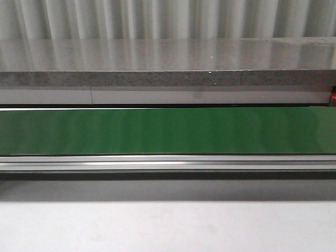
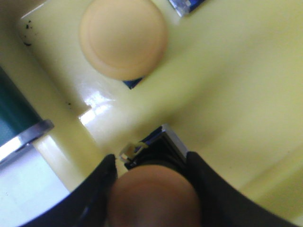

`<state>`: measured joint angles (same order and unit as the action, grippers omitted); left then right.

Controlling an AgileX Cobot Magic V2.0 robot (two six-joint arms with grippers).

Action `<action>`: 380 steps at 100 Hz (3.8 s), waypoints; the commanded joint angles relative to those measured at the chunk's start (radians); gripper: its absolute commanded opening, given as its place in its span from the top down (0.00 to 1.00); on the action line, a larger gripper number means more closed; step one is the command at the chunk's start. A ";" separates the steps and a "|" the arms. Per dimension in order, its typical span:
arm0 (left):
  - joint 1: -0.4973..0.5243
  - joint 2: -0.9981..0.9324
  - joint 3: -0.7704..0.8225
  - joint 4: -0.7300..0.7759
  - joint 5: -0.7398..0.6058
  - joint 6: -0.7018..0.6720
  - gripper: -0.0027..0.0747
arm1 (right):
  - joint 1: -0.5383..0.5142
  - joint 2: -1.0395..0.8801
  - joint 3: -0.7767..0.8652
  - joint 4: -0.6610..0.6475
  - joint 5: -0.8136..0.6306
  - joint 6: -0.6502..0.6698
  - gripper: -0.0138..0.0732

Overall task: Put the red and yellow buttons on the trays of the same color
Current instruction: 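Carry the yellow button with the right gripper and release it in the yellow tray, then return the right gripper to hover above the belt end, then move the left gripper down over the red push-button on the table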

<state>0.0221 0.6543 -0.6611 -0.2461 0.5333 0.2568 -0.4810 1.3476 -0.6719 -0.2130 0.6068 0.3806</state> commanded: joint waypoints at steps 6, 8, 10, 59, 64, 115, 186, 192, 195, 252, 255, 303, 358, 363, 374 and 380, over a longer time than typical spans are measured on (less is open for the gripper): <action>-0.007 -0.001 -0.027 -0.020 -0.073 -0.002 0.99 | -0.005 -0.013 -0.024 -0.006 -0.031 0.001 0.62; -0.007 -0.001 -0.027 -0.020 -0.073 -0.002 0.99 | -0.005 -0.012 -0.024 -0.005 -0.030 0.001 0.62; -0.007 -0.001 -0.027 -0.020 -0.073 -0.002 0.99 | -0.005 -0.011 -0.024 -0.003 -0.030 0.001 0.62; -0.007 -0.001 -0.027 -0.020 -0.073 -0.002 0.99 | -0.005 0.000 -0.024 0.011 0.007 0.001 0.26; -0.007 -0.001 -0.027 -0.020 -0.073 -0.002 0.99 | -0.005 0.000 -0.024 0.011 0.008 0.001 0.22; -0.007 -0.001 -0.027 -0.020 -0.073 -0.002 0.99 | 0.062 -0.212 -0.080 0.016 0.061 0.000 0.21; -0.007 -0.001 -0.027 -0.020 -0.073 -0.002 0.99 | 0.516 -0.649 -0.078 0.015 0.051 -0.150 0.63; -0.007 -0.001 -0.027 -0.020 -0.073 -0.002 0.99 | 0.516 -0.654 -0.078 0.015 0.057 -0.150 0.76; -0.007 -0.001 -0.027 -0.020 -0.073 -0.002 0.99 | 0.516 -0.655 -0.078 0.015 0.059 -0.150 0.82; -0.007 -0.001 -0.027 -0.020 -0.074 -0.002 0.71 | 0.516 -0.655 -0.078 0.015 0.069 -0.150 0.92; -0.007 -0.001 -0.027 -0.020 -0.074 -0.002 0.61 | 0.516 -0.655 -0.078 0.015 0.069 -0.150 0.92; 0.025 0.061 -0.027 -0.060 -0.191 -0.130 0.14 | 0.516 -0.655 -0.078 0.015 0.069 -0.150 0.92; 0.246 0.687 -0.387 -0.062 -0.131 -0.268 0.21 | 0.516 -0.655 -0.078 0.015 0.069 -0.150 0.92; 0.252 0.741 -0.428 -0.062 -0.102 -0.268 0.22 | 0.516 -0.655 -0.078 0.015 0.069 -0.150 0.92; 0.253 0.847 -0.501 -0.056 -0.074 -0.268 0.22 | 0.516 -0.655 -0.078 0.015 0.069 -0.150 0.92; 0.253 0.891 -0.536 -0.054 -0.072 -0.268 0.22 | 0.516 -0.655 -0.078 0.015 0.069 -0.150 0.92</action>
<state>0.2716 1.5217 -1.1271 -0.2918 0.4941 0.0000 0.0337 0.6956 -0.7218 -0.1833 0.7327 0.2390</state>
